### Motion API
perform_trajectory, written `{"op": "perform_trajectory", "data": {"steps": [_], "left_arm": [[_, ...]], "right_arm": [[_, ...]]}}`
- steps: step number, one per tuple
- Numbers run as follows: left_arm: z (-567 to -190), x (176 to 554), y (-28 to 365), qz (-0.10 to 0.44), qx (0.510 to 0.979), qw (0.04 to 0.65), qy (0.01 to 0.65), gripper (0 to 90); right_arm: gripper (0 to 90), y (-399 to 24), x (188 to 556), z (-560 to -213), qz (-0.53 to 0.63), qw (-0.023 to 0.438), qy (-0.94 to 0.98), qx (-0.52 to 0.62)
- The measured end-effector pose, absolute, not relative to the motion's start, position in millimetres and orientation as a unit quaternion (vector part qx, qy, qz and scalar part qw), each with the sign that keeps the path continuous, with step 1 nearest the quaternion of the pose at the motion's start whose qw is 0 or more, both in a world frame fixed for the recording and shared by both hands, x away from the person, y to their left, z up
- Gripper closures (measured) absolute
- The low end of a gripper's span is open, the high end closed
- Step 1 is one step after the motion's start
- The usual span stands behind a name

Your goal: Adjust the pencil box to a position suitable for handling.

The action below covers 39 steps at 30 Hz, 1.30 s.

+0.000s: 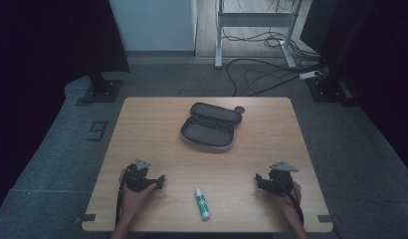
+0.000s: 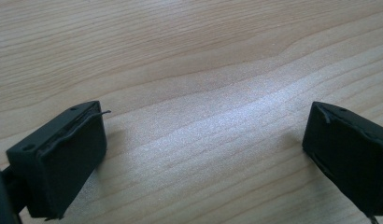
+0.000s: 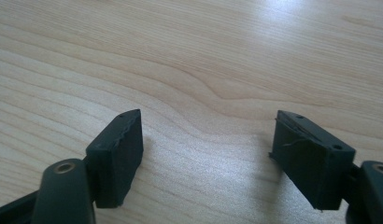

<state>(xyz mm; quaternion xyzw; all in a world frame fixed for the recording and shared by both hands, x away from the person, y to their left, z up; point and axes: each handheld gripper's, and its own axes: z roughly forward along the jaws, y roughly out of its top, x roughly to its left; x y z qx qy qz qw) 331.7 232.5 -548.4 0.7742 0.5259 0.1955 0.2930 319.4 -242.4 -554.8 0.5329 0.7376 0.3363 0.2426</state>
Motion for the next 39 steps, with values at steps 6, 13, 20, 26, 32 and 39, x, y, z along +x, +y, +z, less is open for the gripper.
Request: {"op": "perform_trajectory", "data": {"steps": [6, 13, 20, 26, 32, 39], "left_arm": [[-548, 332, 230, 0.198, 0.770, 0.292, 0.531, 0.0], [-545, 328, 224, 0.192, 0.774, 0.287, 0.530, 4.1], [-536, 325, 223, 0.194, 0.771, 0.310, 0.522, 10.9], [-526, 325, 224, 0.181, 0.761, 0.338, 0.523, 14.8], [-510, 334, 215, 0.170, 0.761, 0.363, 0.509, 17.6], [-497, 354, 202, 0.176, 0.758, 0.373, 0.505, 21.4]], "right_arm": [[22.6, -242, 320, -555, 0.334, 0.245, 0.737, 0.535], [24.5, -241, 319, -553, 0.330, 0.238, 0.733, 0.546], [26.8, -237, 317, -547, 0.347, 0.239, 0.731, 0.537], [28.8, -236, 318, -540, 0.369, 0.237, 0.724, 0.533], [30.9, -233, 324, -536, 0.390, 0.222, 0.721, 0.528], [32.8, -227, 336, -529, 0.420, 0.211, 0.716, 0.516]]}}
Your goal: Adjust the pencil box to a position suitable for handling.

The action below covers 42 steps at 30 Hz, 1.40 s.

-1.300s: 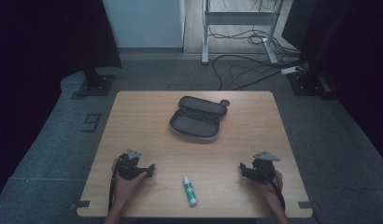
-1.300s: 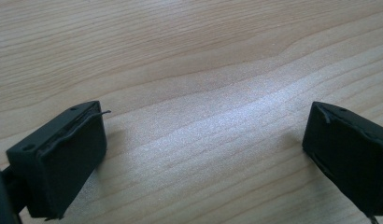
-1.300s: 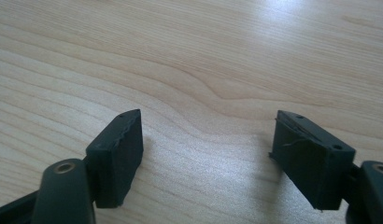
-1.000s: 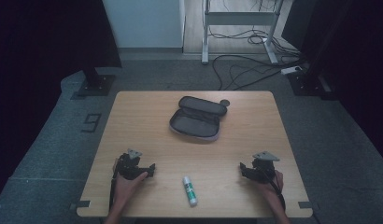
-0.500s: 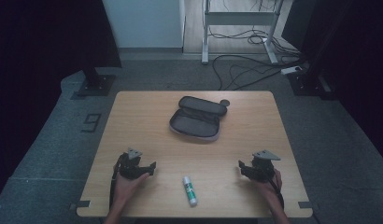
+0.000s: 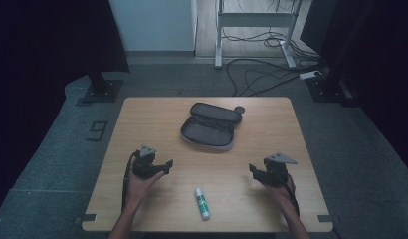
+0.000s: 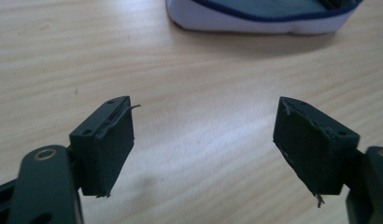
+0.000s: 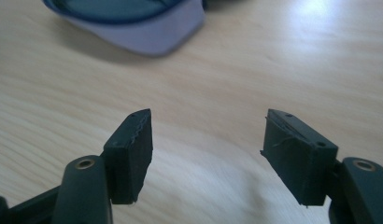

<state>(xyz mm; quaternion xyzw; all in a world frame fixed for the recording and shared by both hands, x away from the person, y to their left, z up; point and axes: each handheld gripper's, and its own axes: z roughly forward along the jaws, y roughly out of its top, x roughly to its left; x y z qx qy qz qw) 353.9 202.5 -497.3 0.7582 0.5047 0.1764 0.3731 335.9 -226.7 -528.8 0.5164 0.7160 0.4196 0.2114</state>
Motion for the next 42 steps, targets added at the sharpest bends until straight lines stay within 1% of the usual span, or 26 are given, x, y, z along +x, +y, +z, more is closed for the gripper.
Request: {"op": "perform_trajectory", "data": {"steps": [6, 7, 9, 14, 16, 18, 23, 26, 33, 34, 42], "left_arm": [[-493, 364, 201, 0.172, 0.746, 0.390, 0.511, 23.6], [-491, 367, 200, 0.180, 0.748, 0.385, 0.510, 24.0], [-489, 372, 199, 0.180, 0.747, 0.387, 0.510, 24.1], [-485, 381, 195, 0.184, 0.748, 0.386, 0.507, 25.2], [-482, 387, 193, 0.182, 0.749, 0.389, 0.504, 25.5], [-481, 391, 192, 0.181, 0.749, 0.389, 0.505, 25.9], [-480, 400, 190, 0.178, 0.744, 0.396, 0.507, 27.6], [-480, 406, 188, 0.172, 0.744, 0.395, 0.511, 28.0], [-480, 417, 180, 0.171, 0.749, 0.389, 0.508, 29.3], [-480, 419, 179, 0.170, 0.749, 0.389, 0.509, 29.3], [-487, 435, 170, 0.163, 0.746, 0.392, 0.512, 30.8]], "right_arm": [[33.3, -222, 347, -522, 0.443, 0.205, 0.713, 0.504], [33.5, -220, 349, -520, 0.445, 0.208, 0.713, 0.500], [33.2, -216, 352, -517, 0.441, 0.222, 0.719, 0.489], [33.2, -205, 362, -512, 0.428, 0.230, 0.736, 0.471], [35.0, -202, 366, -512, 0.430, 0.230, 0.736, 0.470], [35.0, -201, 370, -511, 0.428, 0.223, 0.737, 0.474], [35.7, -196, 377, -511, 0.427, 0.218, 0.740, 0.471], [37.4, -193, 379, -509, 0.430, 0.224, 0.740, 0.467], [38.8, -185, 389, -504, 0.430, 0.215, 0.737, 0.476], [40.0, -184, 390, -504, 0.433, 0.217, 0.735, 0.474], [41.0, -174, 403, -508, 0.429, 0.211, 0.737, 0.478]]}}
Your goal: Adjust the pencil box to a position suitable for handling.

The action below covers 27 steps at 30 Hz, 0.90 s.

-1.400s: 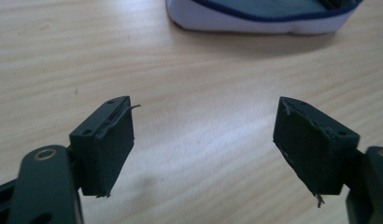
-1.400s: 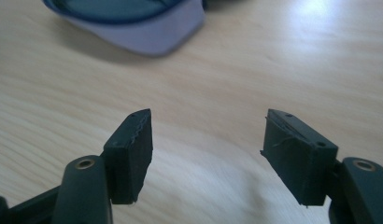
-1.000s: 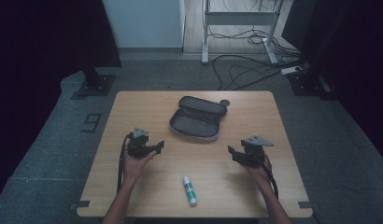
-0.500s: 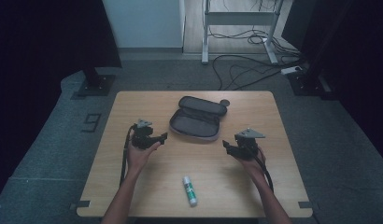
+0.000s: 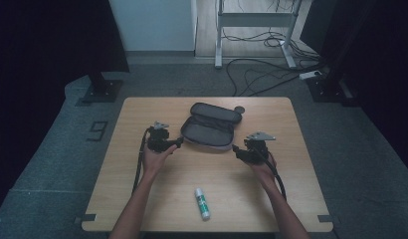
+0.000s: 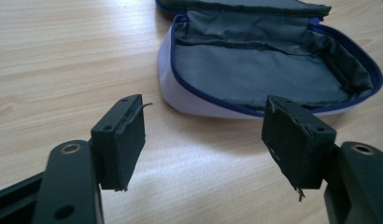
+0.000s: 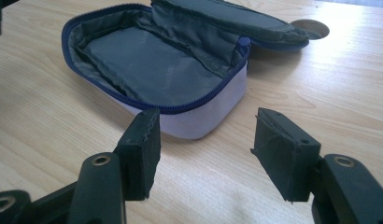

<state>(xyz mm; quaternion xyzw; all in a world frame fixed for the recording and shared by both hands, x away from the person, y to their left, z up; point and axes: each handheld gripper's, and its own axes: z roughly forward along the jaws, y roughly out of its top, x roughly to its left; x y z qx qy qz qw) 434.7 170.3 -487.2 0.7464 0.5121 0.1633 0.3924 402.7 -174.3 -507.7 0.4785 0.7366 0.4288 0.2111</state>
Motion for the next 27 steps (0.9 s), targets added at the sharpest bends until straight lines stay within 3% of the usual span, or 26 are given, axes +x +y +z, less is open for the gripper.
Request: {"op": "perform_trajectory", "data": {"steps": [27], "left_arm": [[-504, 484, 147, 0.156, 0.750, 0.366, 0.528, 38.6]], "right_arm": [[44.7, -156, 441, -502, 0.416, 0.207, 0.742, 0.484]]}}
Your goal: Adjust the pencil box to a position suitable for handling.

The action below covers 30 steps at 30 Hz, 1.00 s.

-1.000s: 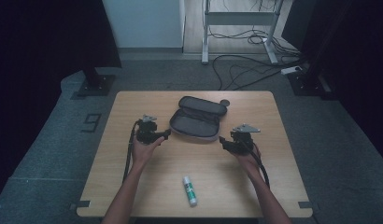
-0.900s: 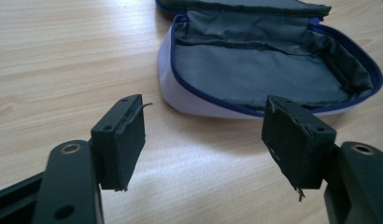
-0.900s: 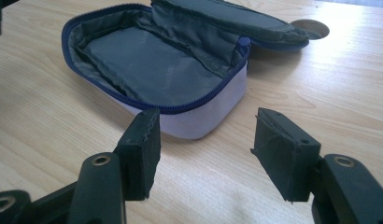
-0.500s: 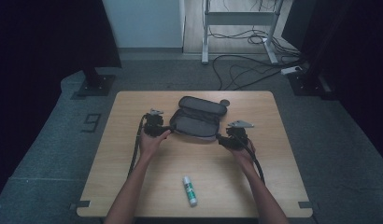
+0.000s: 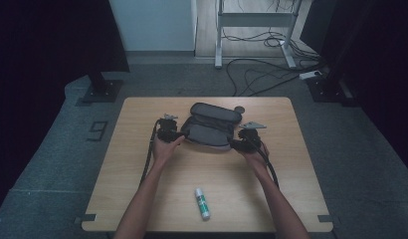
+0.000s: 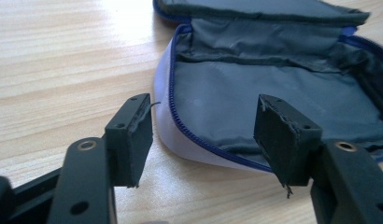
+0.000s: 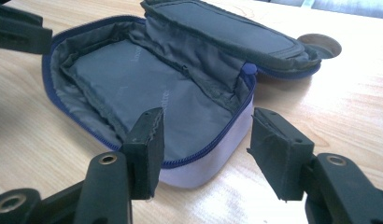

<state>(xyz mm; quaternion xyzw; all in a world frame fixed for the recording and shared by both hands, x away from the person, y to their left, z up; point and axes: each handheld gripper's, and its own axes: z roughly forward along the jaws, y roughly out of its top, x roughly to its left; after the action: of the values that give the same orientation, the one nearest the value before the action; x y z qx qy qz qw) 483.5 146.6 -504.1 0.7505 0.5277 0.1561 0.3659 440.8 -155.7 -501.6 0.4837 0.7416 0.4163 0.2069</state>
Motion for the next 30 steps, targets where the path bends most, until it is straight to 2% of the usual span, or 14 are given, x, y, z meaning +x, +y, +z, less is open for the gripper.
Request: {"op": "perform_trajectory", "data": {"steps": [6, 15, 20, 25, 30], "left_arm": [[-519, 492, 148, 0.153, 0.750, 0.348, 0.541, 42.3], [-527, 497, 152, 0.142, 0.749, 0.352, 0.543, 50.8], [-531, 498, 150, 0.139, 0.754, 0.347, 0.540, 60.1], [-532, 498, 150, 0.138, 0.756, 0.346, 0.538, 64.8], [-532, 498, 149, 0.139, 0.757, 0.344, 0.538, 67.7]], "right_arm": [[47.9, -155, 452, -507, 0.408, 0.215, 0.743, 0.485], [49.0, -159, 472, -530, 0.396, 0.190, 0.734, 0.517], [53.5, -151, 481, -531, 0.388, 0.197, 0.739, 0.514], [56.3, -152, 487, -541, 0.380, 0.186, 0.735, 0.530], [64.5, -154, 489, -544, 0.382, 0.175, 0.733, 0.535]]}}
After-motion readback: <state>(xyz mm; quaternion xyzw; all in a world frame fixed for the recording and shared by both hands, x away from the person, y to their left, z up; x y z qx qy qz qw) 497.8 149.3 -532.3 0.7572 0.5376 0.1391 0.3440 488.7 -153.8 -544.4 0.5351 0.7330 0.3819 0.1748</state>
